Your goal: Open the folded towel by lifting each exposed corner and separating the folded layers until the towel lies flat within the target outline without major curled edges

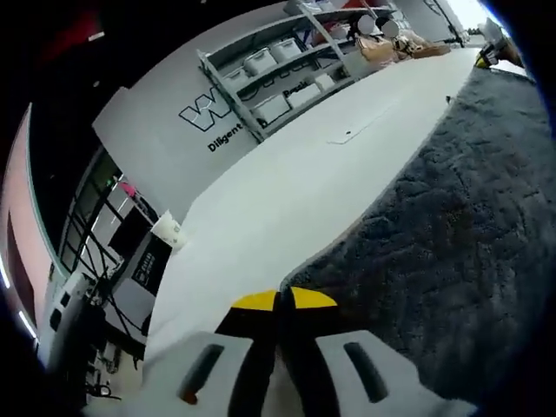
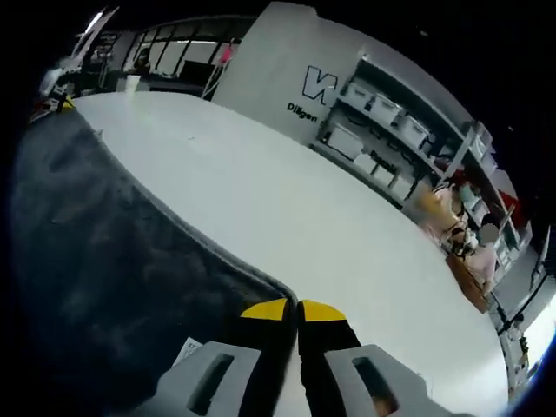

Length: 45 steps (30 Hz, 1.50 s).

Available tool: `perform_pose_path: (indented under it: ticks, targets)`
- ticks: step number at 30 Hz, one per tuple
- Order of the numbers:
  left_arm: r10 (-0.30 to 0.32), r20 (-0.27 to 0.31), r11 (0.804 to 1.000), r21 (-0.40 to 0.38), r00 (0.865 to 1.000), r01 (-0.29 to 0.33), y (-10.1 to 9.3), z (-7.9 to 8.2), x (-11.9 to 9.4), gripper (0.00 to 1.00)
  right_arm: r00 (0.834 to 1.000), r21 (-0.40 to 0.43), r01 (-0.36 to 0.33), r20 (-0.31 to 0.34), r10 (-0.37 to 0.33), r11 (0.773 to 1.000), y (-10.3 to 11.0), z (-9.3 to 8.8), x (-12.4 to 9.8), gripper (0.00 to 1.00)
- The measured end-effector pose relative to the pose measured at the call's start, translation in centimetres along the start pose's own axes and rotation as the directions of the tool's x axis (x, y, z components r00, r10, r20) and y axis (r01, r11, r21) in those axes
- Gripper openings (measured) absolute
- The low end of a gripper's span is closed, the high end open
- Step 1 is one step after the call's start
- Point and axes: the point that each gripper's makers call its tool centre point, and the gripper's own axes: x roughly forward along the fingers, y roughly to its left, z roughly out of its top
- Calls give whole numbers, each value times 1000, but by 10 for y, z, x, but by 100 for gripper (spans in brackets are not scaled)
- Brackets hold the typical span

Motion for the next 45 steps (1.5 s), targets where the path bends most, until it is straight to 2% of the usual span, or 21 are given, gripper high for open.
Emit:
perform_pose_path:
  ticks: [22,40,45]
  targets:
    - [65,47,998,9,997,-65,12,9,-5,3,997,-62,76,34,-74,995,-10,10,-6,0]
    - [58,14,997,54,998,-59,6,0,4,3,999,-103,48,-19,-50,994,-2,-2,9,0]
    - [53,16,998,43,998,-54,6,1,4,3,999,-104,42,-25,-45,994,-1,-3,11,0]
